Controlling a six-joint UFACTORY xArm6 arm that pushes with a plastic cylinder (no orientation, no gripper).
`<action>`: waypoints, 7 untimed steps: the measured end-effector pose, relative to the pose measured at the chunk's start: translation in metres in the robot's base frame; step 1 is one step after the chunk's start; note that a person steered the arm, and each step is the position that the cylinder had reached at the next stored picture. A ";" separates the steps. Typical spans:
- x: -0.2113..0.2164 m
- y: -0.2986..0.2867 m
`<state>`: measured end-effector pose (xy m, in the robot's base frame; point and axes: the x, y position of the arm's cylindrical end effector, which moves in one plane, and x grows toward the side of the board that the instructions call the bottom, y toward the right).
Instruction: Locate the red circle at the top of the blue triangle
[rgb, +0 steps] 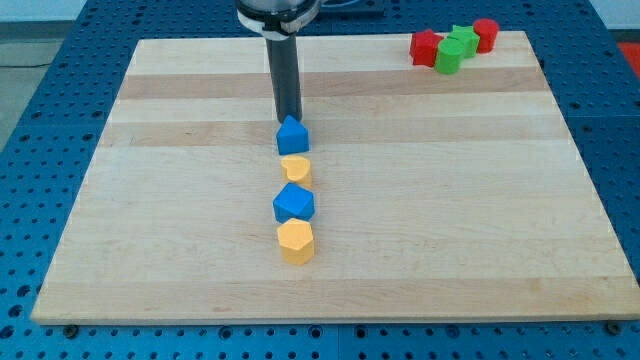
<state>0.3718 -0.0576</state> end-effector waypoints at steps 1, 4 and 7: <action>0.018 0.000; 0.020 0.016; -0.072 0.305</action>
<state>0.2994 0.2470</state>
